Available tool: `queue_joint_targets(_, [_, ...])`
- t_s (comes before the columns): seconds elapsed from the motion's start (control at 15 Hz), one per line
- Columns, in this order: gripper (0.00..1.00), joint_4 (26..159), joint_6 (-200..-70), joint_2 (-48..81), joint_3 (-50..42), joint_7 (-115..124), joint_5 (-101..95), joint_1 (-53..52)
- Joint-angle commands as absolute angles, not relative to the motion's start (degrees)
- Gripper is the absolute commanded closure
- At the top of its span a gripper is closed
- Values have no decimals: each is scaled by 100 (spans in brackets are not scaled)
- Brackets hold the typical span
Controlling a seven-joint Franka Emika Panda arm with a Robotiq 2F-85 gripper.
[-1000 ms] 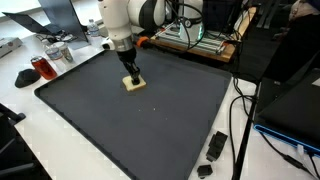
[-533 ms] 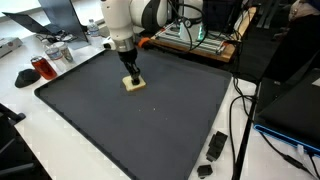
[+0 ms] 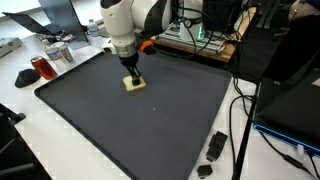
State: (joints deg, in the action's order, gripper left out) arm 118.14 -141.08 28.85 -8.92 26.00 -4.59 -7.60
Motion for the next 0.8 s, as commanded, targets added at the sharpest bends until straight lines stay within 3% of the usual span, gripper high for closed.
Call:
queue_joint_targets(0.0, [95,11339,-14065,3586,-483,1957,-154,-442])
queue_joint_targets(0.73, [95,11484,-14757,3769,458,-937,1433,986])
